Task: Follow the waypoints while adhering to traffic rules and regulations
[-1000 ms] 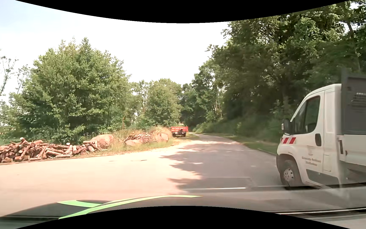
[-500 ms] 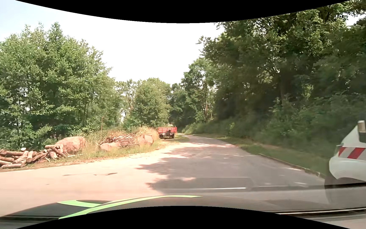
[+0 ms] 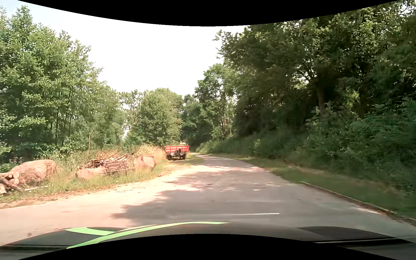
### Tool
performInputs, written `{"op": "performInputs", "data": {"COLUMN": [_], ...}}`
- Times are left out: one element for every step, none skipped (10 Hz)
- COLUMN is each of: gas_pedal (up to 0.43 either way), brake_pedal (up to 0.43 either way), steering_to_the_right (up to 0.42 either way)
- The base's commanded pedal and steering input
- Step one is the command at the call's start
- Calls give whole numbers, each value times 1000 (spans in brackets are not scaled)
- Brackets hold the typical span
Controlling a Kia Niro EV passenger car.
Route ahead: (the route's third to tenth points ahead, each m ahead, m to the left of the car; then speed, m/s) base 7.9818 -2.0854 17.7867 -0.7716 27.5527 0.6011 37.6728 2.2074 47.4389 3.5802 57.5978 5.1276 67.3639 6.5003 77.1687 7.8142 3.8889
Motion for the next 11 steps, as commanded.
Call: {"op": "performInputs", "data": {"gas_pedal": [0,0,0,0,0,0,0,0,0,0,0], "brake_pedal": [171,171,171,165,140,116,73,6,0,0,0], "steering_to_the_right": [-35,-108,-222,-331,-404,-467,-533,-630,-713,-755,-820]}}
